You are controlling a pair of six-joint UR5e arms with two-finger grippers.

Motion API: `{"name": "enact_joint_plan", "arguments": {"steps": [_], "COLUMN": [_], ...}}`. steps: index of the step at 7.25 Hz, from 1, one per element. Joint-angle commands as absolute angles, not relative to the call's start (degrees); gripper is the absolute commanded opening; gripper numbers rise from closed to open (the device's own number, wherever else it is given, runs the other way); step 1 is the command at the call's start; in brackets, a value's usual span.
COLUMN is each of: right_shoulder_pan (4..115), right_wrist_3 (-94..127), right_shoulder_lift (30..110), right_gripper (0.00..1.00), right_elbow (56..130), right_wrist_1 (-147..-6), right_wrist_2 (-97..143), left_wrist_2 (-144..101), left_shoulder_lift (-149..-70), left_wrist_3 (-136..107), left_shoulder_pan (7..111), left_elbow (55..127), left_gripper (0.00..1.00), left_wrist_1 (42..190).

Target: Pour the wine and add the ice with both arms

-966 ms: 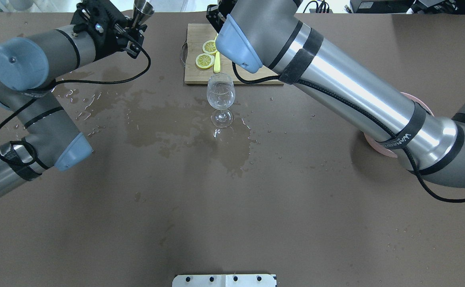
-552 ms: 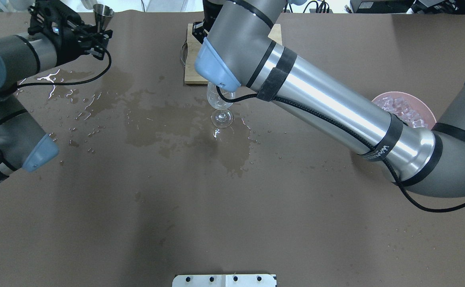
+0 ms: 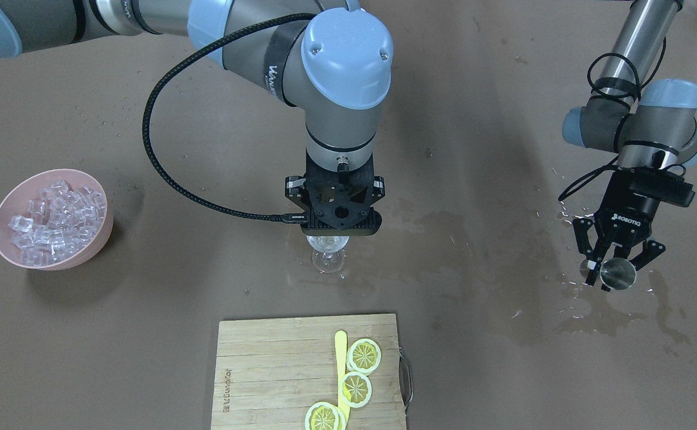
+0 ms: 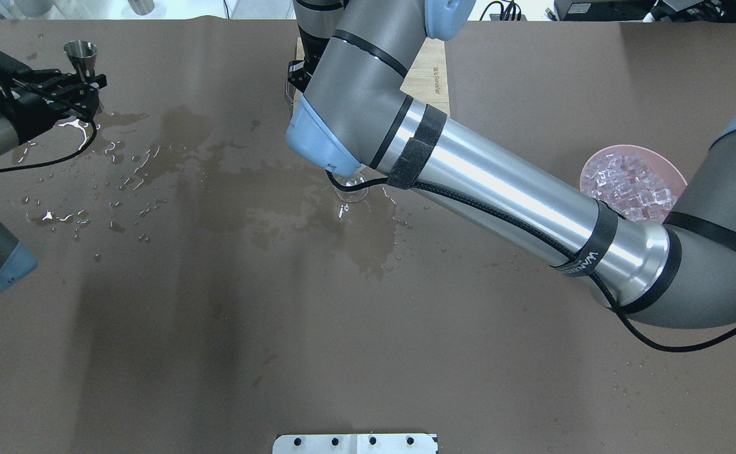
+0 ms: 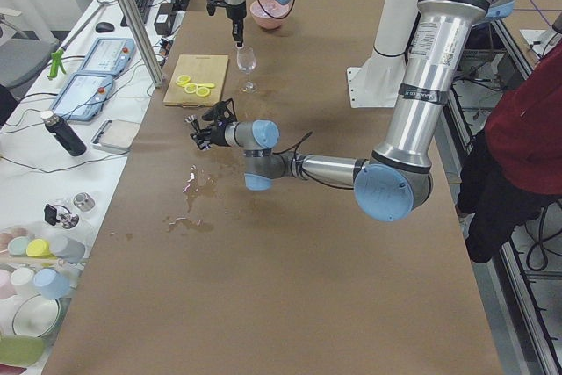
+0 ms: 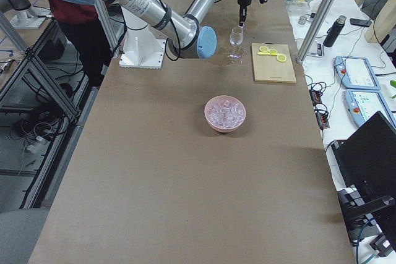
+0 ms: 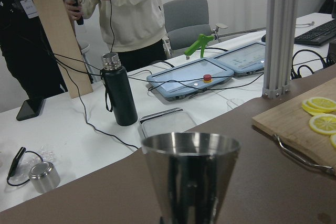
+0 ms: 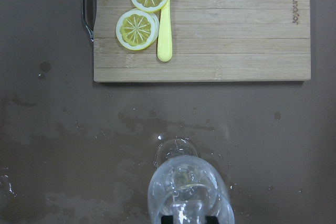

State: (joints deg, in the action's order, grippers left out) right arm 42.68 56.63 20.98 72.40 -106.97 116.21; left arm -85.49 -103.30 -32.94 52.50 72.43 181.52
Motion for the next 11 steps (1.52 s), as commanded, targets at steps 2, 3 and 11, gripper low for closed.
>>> {"name": "enact_joint_plan", "arguments": {"steps": [2, 3, 11], "right_shoulder_pan": [42.7, 42.7, 68.3], "right_wrist_3": [56.9, 56.8, 26.4], "right_shoulder_lift": [21.5, 21.5, 54.7], "right_gripper": [0.46, 0.73, 0.93], "right_elbow": [72.8, 72.9, 97.2], "right_wrist_1": [-107.0, -107.0, -107.3], "right_wrist_2": [116.2, 116.2, 130.1], "left_wrist_2": [-83.7, -83.5, -86.4], "left_shoulder_lift": [-99.1, -98.8, -101.1], "left_wrist_3": [-32.4, -32.3, -33.0], "left_shoulder_pan": [51.9, 51.7, 48.3], "left_elbow": [66.9, 66.6, 63.5], "left_gripper": [0.00, 0.00, 0.00], "left_wrist_1": [194.9, 194.9, 188.0]}}
